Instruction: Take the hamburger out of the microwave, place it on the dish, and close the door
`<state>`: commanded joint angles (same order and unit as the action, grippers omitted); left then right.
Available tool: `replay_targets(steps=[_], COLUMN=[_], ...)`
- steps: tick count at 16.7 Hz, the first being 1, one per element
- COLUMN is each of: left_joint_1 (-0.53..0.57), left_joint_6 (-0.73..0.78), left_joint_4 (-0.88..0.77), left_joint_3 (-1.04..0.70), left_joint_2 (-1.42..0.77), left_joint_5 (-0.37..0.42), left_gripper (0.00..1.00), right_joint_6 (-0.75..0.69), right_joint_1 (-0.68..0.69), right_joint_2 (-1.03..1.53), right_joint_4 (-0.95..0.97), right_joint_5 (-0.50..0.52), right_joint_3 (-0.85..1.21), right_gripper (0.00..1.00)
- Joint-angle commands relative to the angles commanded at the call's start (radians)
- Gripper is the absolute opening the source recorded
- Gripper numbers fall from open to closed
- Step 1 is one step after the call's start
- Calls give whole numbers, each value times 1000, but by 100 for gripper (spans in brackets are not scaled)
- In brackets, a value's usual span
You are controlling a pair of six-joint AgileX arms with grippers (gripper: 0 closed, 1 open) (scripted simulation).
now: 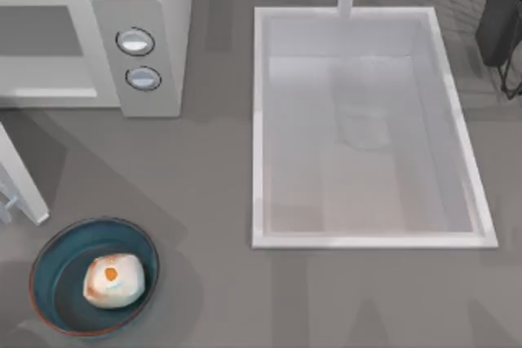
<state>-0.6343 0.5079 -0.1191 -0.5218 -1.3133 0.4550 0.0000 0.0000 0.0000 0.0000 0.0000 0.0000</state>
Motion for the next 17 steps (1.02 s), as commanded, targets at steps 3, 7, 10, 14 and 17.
replay_targets(steps=[3,7,10,14,17], left_joint_1=[55,53,121,323,481], left_joint_6=[-54,-56,-114,-258,-373], left_joint_4=[23,21,24,32,39], left_joint_3=[54,52,70,116,154], left_joint_2=[55,51,78,152,214], left_joint_5=[-39,-36,-87,-214,-314], left_gripper=[0,0,0,0,0], right_joint_6=[0,0,0,0,0], right_joint_1=[0,0,0,0,0], right_joint_2=[0,0,0,0,0], right_joint_4=[0,0,0,0,0], right_joint_5=[0,0,0,0,0], right_joint_3=[0,0,0,0,0], right_gripper=[100,100,100,100,100])
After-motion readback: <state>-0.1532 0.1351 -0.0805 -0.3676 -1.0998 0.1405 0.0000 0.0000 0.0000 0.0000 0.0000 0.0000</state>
